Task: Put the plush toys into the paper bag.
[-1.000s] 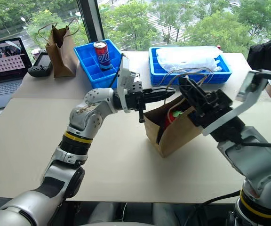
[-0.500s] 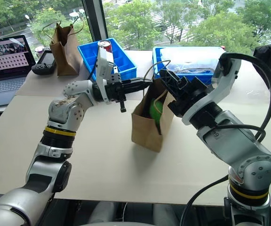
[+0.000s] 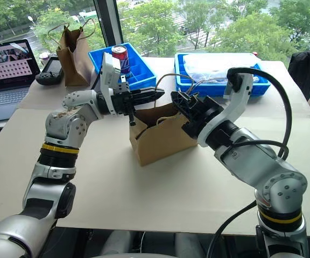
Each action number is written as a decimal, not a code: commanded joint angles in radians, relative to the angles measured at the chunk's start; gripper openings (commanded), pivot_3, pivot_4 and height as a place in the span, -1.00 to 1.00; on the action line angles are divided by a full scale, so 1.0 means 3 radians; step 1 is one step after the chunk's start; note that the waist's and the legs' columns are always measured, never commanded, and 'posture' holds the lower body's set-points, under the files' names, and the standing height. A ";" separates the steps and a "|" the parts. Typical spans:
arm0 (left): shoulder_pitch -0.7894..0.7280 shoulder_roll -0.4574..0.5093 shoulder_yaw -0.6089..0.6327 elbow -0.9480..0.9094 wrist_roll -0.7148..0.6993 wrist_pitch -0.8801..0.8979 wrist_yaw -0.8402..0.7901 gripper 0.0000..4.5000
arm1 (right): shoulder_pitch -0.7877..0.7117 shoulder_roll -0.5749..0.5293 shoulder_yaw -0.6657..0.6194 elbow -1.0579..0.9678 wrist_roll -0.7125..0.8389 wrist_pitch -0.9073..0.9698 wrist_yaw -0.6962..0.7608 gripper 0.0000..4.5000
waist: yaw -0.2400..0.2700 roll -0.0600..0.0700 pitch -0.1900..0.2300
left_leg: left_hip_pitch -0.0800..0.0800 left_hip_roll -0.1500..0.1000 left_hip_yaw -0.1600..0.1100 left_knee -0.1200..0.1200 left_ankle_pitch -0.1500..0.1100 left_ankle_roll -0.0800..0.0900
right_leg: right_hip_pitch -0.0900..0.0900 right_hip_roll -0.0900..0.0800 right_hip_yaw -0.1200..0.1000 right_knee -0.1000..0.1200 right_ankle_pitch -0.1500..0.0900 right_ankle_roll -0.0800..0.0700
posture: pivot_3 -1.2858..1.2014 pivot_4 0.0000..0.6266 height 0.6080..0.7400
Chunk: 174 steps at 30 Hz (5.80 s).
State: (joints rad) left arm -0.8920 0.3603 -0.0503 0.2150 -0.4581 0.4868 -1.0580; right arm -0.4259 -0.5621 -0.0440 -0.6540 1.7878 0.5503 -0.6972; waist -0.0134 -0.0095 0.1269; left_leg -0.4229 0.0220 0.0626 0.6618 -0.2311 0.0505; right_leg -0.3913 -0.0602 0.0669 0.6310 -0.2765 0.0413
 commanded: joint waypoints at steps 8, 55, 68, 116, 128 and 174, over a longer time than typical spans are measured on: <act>-0.0456 0.0287 0.0401 0.0498 -0.0266 0.0257 -0.0196 0.53 | 0.0165 -0.0378 -0.0279 -0.0133 0.0339 0.0114 0.0387 0.60 | 0.0002 -0.0001 0.0001 | -0.0002 -0.0001 -0.0001 0.0000 0.0000 0.0000 | -0.0001 0.0000 -0.0002 0.0001 0.0000 0.0000 | 0.03 -0.52 0.76; 0.0631 0.0870 0.0237 -0.0111 -0.0170 0.0157 -0.0875 1.00 | 0.0279 -0.0108 0.0742 -0.0135 -0.3779 0.0741 0.2629 -0.99 | 0.0027 -0.0017 0.0004 | 0.0000 -0.0007 -0.0005 0.0001 0.0011 0.0001 | -0.0010 -0.0001 -0.0002 0.0038 0.0002 -0.0003 | 0.03 -0.52 0.76; 0.0595 0.0569 0.0099 -0.0280 -0.0132 0.0079 -0.0680 1.00 | 0.0050 0.0560 0.0888 0.0269 -0.4389 0.0802 0.2605 -0.99 | -0.0002 -0.0017 0.0004 | 0.0002 -0.0012 -0.0007 0.0001 0.0014 -0.0002 | -0.0016 0.0000 -0.0001 0.0054 0.0002 -0.0003 | 0.03 -0.52 0.76; -0.0117 0.0649 0.0259 0.1448 0.0169 -0.0658 -0.1343 1.00 | -0.0003 0.0825 0.0714 -0.0182 -0.4499 0.1458 0.3081 -0.99 | -0.0013 -0.0018 0.0004 | -0.0006 -0.0013 -0.0004 0.0000 0.0017 -0.0008 | -0.0040 0.0001 -0.0006 0.0059 0.0003 -0.0006 | 0.03 -0.52 0.76; -0.0078 0.0602 0.0172 0.1227 0.0220 -0.0605 -0.1422 1.00 | -0.0246 0.0993 0.0843 0.0338 -0.4636 0.1084 0.3324 -0.99 | -0.0018 -0.0018 0.0004 | -0.0004 -0.0013 -0.0005 0.0000 0.0017 -0.0007 | -0.0040 0.0003 -0.0006 0.0059 0.0003 -0.0006 | 0.03 -0.52 0.76; 0.0569 0.0338 0.0029 0.0193 0.0263 -0.0258 -0.0646 1.00 | -0.0305 0.1247 0.0798 0.0788 -0.4962 0.0607 0.3447 -0.99 | -0.0011 -0.0018 0.0004 | -0.0001 -0.0013 -0.0005 0.0000 0.0018 -0.0009 | -0.0040 0.0000 -0.0006 0.0080 0.0004 -0.0007 | 0.03 -0.52 0.76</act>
State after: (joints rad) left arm -0.7260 0.4553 -0.0342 0.2941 -0.3885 0.4267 -1.2641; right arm -0.4943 -0.1934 0.2167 -0.3893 0.2974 0.7667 0.3388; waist -0.0167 -0.0148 0.1281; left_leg -0.4232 0.0180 0.0611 0.6619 -0.2257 0.0479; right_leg -0.4033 -0.0602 0.0651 0.6550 -0.2754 0.0392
